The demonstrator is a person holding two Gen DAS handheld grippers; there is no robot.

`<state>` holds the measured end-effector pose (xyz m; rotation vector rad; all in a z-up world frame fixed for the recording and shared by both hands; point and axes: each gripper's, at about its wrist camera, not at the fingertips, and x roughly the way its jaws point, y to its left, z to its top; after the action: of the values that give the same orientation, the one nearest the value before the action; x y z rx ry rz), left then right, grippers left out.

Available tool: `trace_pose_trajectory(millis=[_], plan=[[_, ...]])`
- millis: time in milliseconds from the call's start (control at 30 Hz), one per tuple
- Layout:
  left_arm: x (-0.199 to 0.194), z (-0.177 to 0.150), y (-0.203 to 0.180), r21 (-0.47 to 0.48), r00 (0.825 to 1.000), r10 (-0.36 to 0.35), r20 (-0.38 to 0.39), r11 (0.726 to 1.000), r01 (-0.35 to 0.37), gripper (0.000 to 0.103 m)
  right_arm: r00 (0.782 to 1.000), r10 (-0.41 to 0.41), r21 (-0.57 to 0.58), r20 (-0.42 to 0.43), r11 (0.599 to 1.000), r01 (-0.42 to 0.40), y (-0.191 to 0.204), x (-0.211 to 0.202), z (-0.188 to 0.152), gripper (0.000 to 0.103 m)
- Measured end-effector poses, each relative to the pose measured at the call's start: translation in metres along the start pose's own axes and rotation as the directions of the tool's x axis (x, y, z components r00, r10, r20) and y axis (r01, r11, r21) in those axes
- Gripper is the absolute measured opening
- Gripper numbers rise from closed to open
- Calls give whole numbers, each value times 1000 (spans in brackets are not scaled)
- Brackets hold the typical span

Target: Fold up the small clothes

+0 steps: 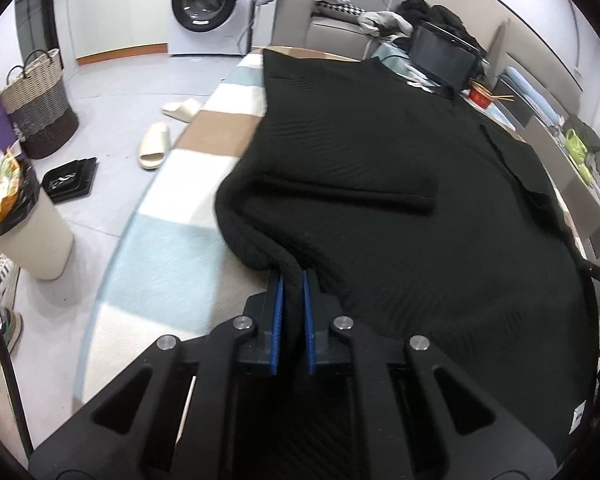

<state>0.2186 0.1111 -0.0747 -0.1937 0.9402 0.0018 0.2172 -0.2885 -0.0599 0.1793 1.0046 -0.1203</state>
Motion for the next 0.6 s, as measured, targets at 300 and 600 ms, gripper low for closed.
trace_pose_trajectory(millis=[300, 600], plan=[[-10, -3, 19, -55, 999, 42, 1, 998, -42, 7, 1000, 23, 16, -2, 1000, -23, -2, -8, -5, 8], [-46, -23, 49, -119, 996, 77, 51, 990, -70, 7, 997, 77, 12, 12, 997, -77, 1, -33, -26, 40]])
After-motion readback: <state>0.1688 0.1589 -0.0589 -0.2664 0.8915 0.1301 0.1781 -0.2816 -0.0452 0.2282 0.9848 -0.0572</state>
